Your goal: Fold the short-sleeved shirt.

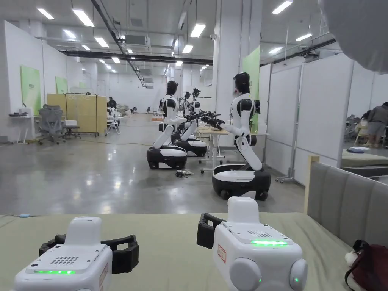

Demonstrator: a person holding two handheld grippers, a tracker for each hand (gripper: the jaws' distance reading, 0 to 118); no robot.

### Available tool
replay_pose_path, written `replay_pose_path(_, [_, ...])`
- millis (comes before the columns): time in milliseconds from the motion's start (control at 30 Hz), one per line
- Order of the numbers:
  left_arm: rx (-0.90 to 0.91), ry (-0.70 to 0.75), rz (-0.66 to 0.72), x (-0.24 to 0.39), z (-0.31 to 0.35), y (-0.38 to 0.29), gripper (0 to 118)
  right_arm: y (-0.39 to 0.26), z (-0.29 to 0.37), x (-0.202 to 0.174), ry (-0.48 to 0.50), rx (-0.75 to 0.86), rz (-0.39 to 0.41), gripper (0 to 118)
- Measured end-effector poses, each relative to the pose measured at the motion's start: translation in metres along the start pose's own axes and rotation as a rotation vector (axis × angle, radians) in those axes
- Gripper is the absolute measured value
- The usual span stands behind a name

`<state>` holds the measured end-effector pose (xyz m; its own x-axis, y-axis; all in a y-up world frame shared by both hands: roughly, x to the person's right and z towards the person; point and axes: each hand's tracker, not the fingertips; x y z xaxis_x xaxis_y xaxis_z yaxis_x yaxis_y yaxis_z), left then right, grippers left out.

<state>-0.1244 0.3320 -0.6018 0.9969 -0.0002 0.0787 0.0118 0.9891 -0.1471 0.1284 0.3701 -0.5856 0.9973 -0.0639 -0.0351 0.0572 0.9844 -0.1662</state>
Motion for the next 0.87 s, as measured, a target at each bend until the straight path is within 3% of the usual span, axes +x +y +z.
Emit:
replay_pose_path(133, [-0.005,0.0,0.018,-0.0011,-0.0004,-0.002,118,-0.0003,0.0025,0.0001,0.051,0.013,-0.003,76])
replay_pose_path(533, [0.0,0.007,0.016,-0.0013,0.0009,-0.0022,118,-0.0026,0.0023,-0.0032,0.013,0.006,0.029,76])
replay_pose_path(667, [0.002,0.009,0.018,-0.0023,0.0009,-0.0021,118,-0.0008,0.0044,0.0022,0.014,0.017,-0.007,76])
replay_pose_path(867, [0.007,0.019,0.027,-0.0029,0.0028,-0.0015,118,-0.0065,0.0059,0.0034,-0.015,0.047,0.036,77])
